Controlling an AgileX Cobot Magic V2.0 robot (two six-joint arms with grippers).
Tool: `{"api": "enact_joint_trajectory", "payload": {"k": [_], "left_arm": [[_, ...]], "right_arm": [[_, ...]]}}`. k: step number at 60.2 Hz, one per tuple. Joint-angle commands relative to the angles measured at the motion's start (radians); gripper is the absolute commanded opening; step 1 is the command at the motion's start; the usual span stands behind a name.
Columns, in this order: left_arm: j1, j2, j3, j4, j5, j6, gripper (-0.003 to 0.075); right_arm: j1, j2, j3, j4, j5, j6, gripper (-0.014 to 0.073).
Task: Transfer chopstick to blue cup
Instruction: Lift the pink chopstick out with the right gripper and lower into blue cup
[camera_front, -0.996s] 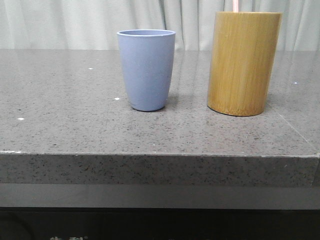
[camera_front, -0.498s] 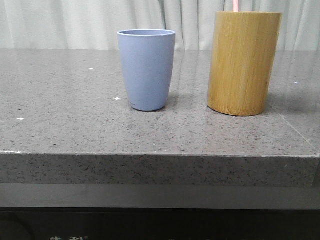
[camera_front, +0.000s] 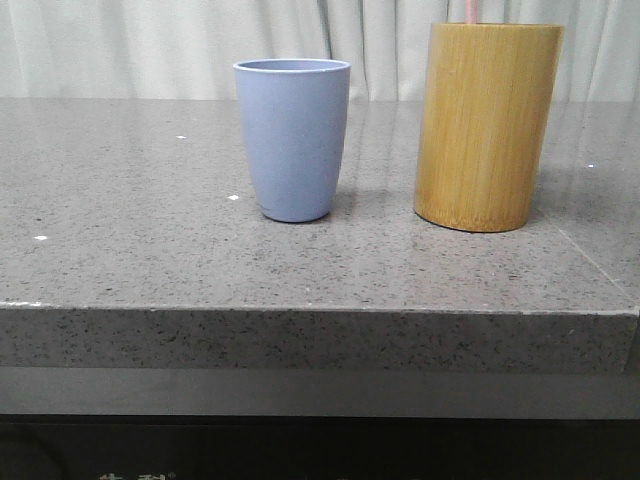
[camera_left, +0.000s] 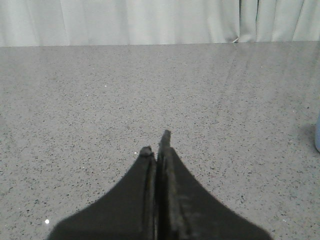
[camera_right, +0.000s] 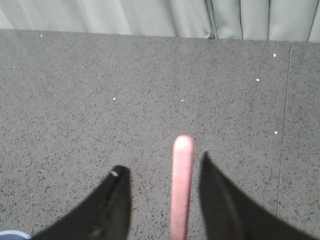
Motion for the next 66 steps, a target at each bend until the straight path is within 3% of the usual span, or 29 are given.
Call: {"api": "enact_joint_trajectory", "payload": {"k": [1, 8, 14, 32, 47, 66], "left_arm": [[0.001, 0.007, -0.027, -0.008, -0.086, -0.009, -0.0019], [0.001, 0.007, -0.027, -0.008, -0.086, -0.009, -0.0019], [0.001, 0.007, -0.027, -0.008, -0.086, -0.009, -0.0019], [0.001, 0.007, -0.027, -0.008, -0.086, -0.009, -0.0019], [0.001, 0.007, -0.027, -0.008, -0.086, -0.009, -0.0019], [0.001, 0.007, -0.027, -0.008, -0.086, -0.009, -0.0019]], "right_arm": [[-0.002, -0.037, -0.037, 0.005, -0.086, -0.007, 0.0173], [-0.002, -0.037, -0.037, 0.005, -0.086, -0.007, 0.0064], [-0.002, -0.042, -0.037, 0.004, -0.089, -0.007, 0.0024], [-0.002, -0.172, -0.037, -0.009, -0.155, -0.007, 0.0022], [0.008, -0.309, -0.037, -0.009, -0.319, -0.007, 0.0022], [0.211, -0.249, -0.038, -0.009, -0.450, -0.007, 0.0022]]}}
